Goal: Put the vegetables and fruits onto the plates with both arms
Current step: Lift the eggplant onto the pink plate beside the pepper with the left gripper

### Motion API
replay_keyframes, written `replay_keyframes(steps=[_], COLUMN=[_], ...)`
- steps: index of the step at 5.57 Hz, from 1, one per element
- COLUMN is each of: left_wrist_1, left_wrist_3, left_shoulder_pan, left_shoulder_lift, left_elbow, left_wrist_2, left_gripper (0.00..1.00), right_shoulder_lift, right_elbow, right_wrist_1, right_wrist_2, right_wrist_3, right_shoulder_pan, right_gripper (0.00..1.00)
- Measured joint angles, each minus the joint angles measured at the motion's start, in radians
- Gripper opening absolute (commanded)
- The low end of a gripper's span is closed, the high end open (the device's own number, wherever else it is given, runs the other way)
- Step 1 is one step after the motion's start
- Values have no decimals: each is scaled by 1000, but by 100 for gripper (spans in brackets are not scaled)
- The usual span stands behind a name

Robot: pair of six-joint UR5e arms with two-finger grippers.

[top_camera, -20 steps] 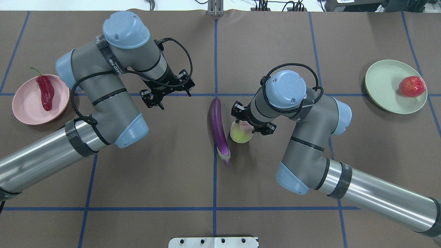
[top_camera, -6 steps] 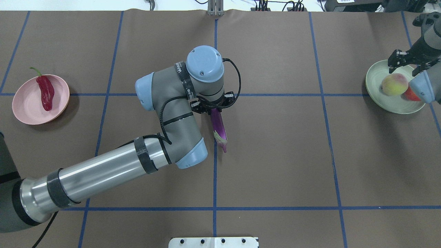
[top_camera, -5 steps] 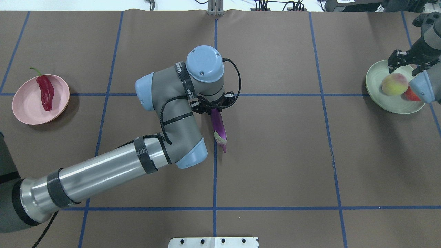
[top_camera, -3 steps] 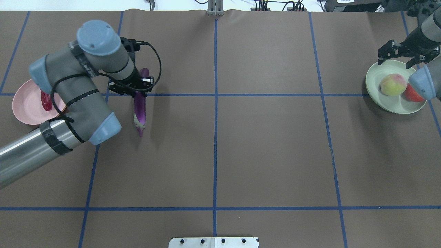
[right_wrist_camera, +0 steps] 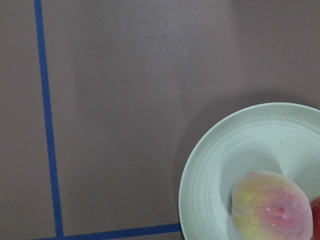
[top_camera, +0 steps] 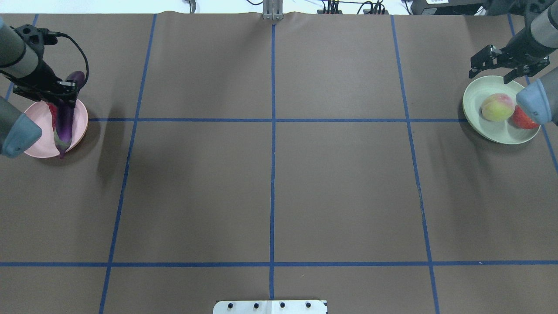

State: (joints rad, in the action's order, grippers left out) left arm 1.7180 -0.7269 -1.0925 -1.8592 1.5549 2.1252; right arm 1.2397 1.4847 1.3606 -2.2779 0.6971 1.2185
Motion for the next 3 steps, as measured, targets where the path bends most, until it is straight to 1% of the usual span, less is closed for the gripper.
replay_keyframes(steps=[1,2,3], left_wrist_1=[0,0,-1], left_wrist_3=[39,51,53], left_shoulder_pan=[-28,-37,-39], left_shoulder_lift=[39,62,69], left_elbow=[-10,-30,-43], left_wrist_2=[14,19,21], left_gripper=[46,99,100], right_shoulder_lift=[2,4,4], right_elbow=[0,0,3], right_wrist_1=[0,0,0], right_wrist_2=[-8,-10,-11], right_wrist_3=[0,-1,0], right_shoulder_pan=[0,-1,0], right_gripper=[100,100,100])
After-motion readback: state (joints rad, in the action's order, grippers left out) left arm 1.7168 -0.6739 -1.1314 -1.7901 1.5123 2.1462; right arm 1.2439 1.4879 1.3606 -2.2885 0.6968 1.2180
